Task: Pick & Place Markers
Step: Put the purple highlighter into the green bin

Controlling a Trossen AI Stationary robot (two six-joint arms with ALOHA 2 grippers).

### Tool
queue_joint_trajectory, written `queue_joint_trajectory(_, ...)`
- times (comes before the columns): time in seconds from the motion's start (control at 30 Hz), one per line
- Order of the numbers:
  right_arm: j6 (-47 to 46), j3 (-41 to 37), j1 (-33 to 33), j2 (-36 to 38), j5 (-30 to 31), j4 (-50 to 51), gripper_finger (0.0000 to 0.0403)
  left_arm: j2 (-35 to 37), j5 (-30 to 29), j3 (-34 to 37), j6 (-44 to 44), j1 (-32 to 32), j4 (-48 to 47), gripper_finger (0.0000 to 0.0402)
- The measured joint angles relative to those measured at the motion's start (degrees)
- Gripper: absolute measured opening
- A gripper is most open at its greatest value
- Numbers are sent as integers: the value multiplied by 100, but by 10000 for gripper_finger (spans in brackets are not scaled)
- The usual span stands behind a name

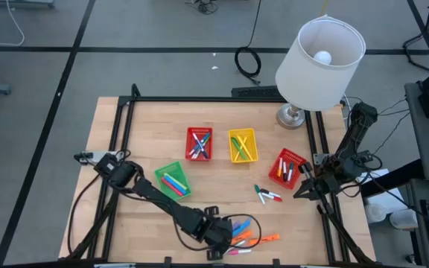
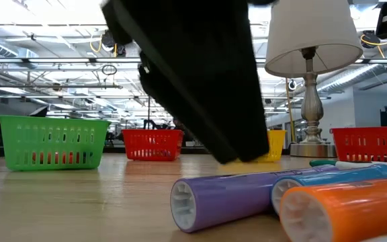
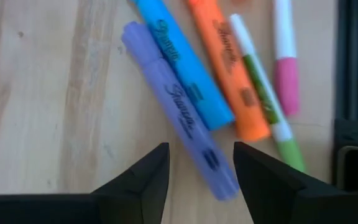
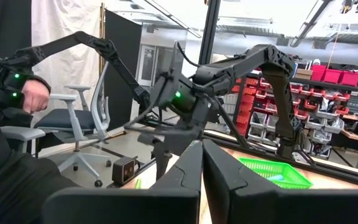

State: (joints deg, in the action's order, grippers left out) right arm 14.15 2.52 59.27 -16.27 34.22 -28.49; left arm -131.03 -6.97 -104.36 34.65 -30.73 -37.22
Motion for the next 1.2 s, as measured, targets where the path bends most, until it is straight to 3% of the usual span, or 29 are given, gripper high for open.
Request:
queue_joint_trajectory(0.3,2,-1,0,-3,11,2,0,-319,261,-38,122,172,-246,154)
queue_joint_trajectory(0.63,2,-2,-2,-4,15,2,0,-341,623,-26,150,362,-346,61)
queue_joint_trajectory(0.7,2,-2,0,-4,13,2,0,-323,627,-23,150,377,-398,60)
queue_joint_trajectory(0.83,2,-1,-1,-4,13,1,0,-160,358,-4,305,375,-637,60)
queue_joint_trajectory(1.0,-3,-2,-1,-4,4,-1,0,321,-639,29,504,385,-1419,60)
queue_joint_trajectory(1.2,-15,-1,0,-4,0,-2,0,1104,-1514,22,788,281,-2987,60)
